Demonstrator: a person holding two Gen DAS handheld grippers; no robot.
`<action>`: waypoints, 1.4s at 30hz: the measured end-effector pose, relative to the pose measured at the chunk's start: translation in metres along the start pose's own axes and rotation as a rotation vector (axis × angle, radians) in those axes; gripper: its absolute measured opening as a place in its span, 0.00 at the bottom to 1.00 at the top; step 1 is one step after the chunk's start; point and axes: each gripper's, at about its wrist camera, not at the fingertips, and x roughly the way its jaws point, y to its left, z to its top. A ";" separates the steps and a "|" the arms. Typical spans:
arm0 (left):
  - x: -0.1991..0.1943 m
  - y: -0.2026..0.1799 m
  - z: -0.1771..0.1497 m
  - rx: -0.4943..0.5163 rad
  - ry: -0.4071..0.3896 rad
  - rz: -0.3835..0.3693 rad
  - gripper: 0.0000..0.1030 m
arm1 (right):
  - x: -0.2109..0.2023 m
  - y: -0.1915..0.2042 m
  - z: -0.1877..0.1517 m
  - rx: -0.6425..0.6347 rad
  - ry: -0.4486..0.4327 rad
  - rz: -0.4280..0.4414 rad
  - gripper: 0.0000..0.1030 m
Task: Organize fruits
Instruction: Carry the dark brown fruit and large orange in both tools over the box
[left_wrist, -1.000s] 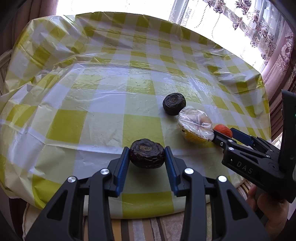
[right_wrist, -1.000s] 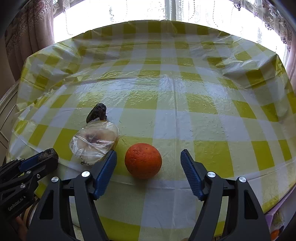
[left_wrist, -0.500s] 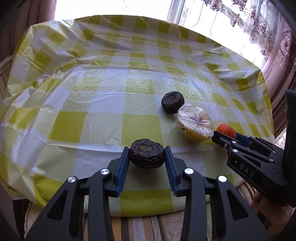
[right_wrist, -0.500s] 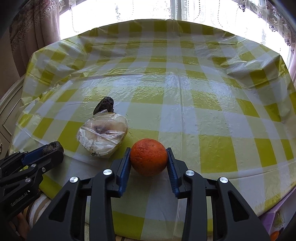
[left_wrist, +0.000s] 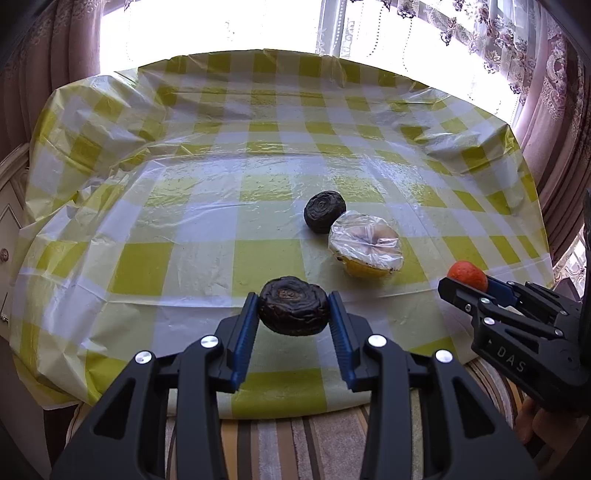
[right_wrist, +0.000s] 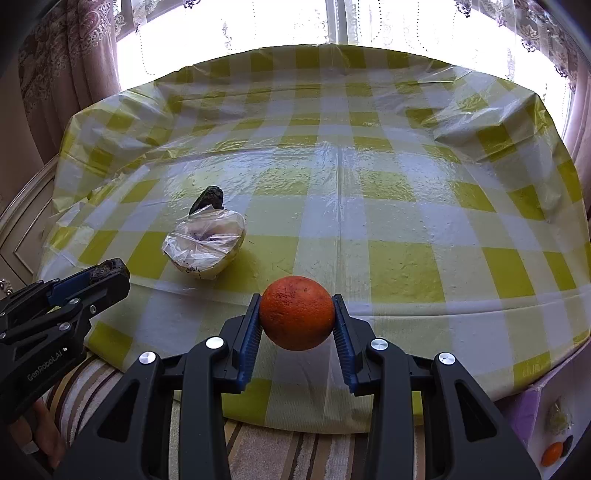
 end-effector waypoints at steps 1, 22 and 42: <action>-0.002 -0.002 0.000 0.005 -0.001 0.001 0.37 | -0.002 -0.001 -0.001 0.002 -0.001 0.001 0.36; -0.021 -0.062 -0.008 0.138 -0.003 -0.023 0.37 | -0.050 -0.040 -0.030 0.066 -0.025 0.023 0.36; -0.023 -0.174 -0.027 0.334 0.015 -0.178 0.37 | -0.099 -0.125 -0.070 0.193 -0.043 -0.075 0.36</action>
